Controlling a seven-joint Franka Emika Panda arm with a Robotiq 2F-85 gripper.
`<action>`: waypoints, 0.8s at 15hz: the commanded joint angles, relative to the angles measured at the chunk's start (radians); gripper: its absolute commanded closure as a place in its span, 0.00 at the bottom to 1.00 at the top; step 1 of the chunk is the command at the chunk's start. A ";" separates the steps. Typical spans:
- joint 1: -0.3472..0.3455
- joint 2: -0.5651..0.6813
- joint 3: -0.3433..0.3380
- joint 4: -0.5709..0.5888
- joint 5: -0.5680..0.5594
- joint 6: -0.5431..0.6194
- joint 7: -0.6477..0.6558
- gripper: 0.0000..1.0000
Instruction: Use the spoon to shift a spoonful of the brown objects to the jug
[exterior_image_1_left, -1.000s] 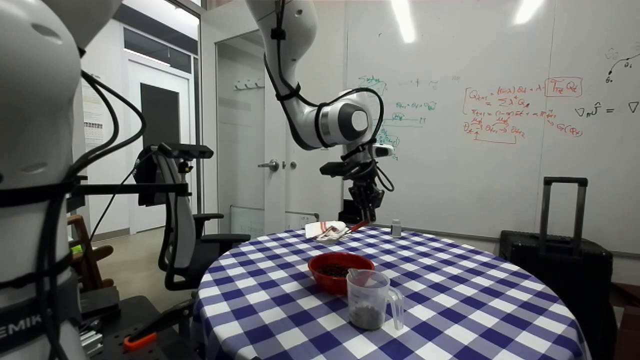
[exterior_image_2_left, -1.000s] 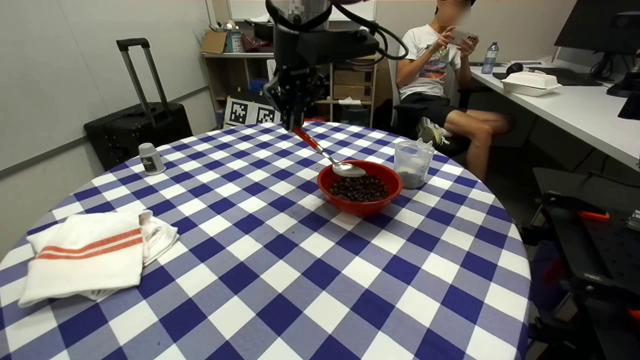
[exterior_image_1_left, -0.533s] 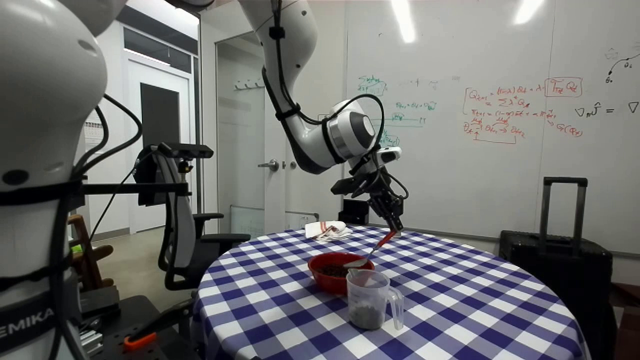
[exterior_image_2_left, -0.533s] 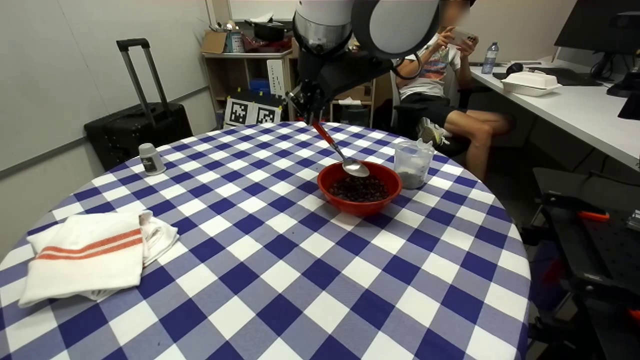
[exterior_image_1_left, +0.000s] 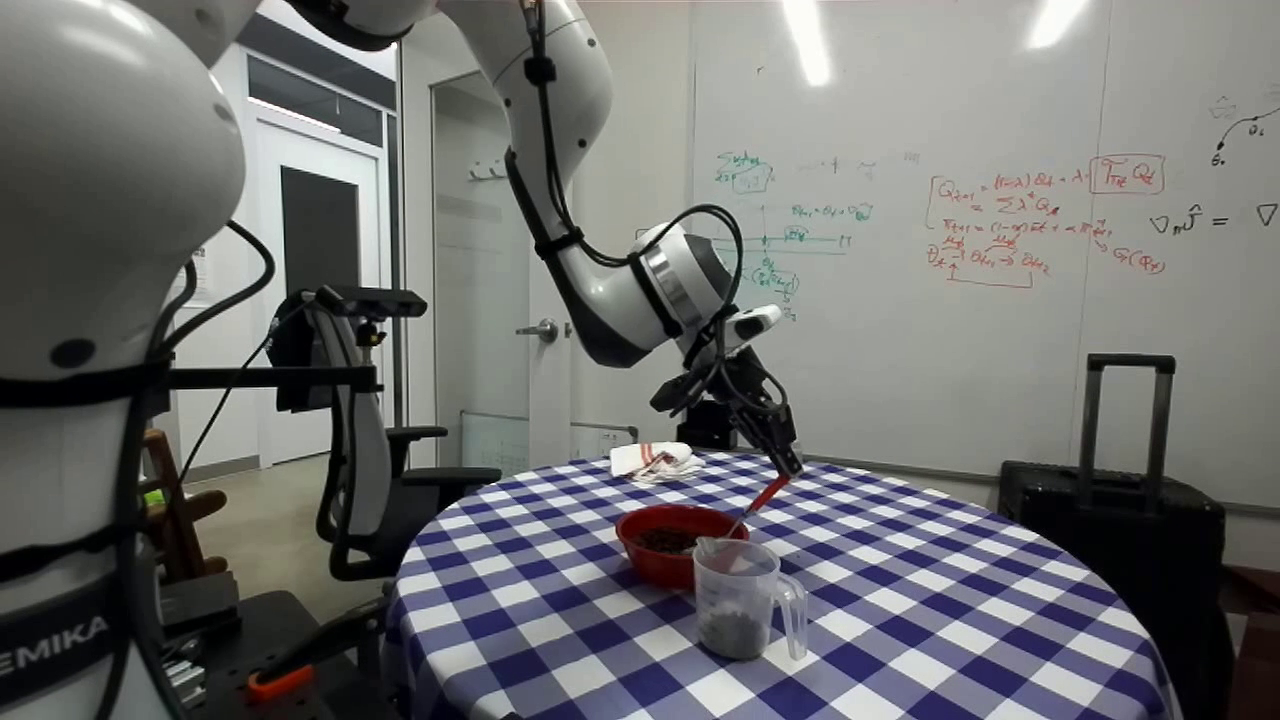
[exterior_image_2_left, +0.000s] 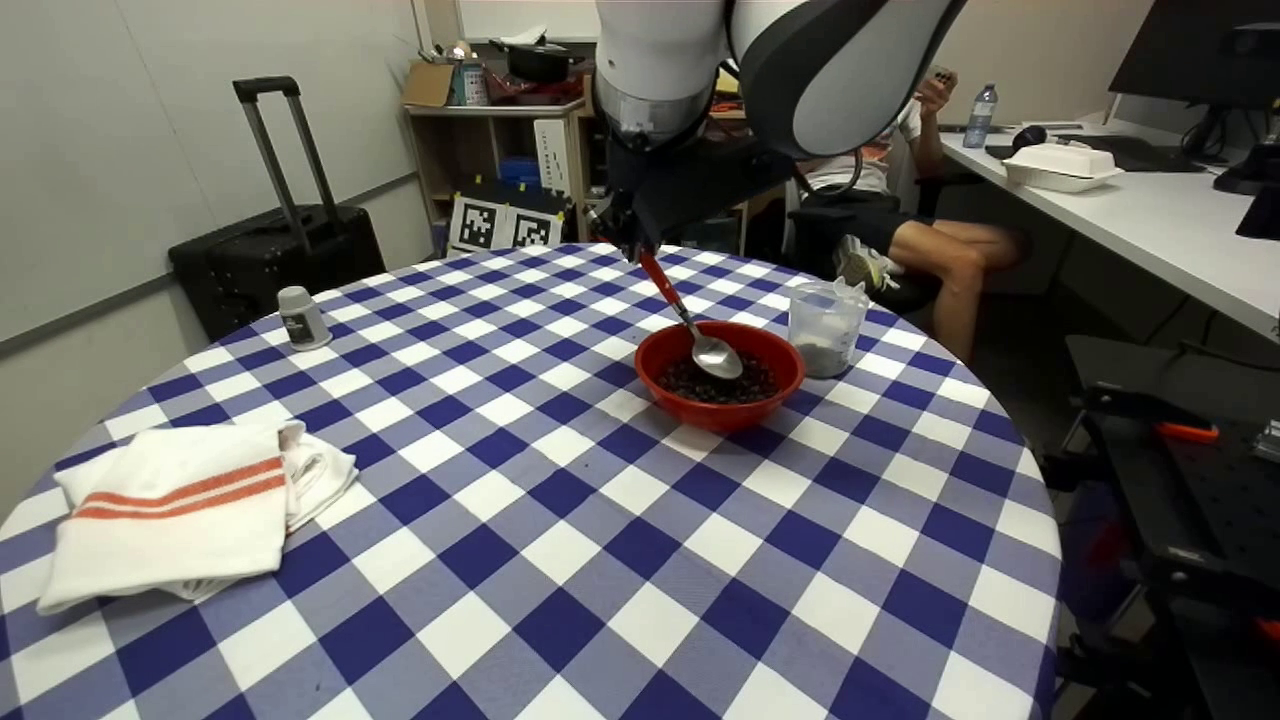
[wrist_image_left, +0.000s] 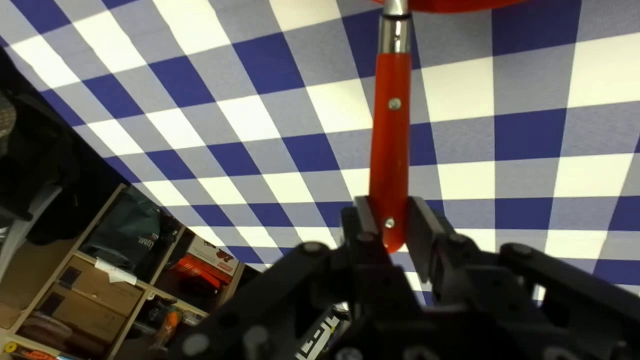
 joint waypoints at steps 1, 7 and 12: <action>0.018 -0.011 0.004 -0.019 -0.065 -0.029 0.105 0.95; -0.010 -0.023 0.052 -0.029 -0.151 -0.026 0.227 0.95; -0.051 -0.034 0.105 -0.028 -0.221 -0.025 0.322 0.95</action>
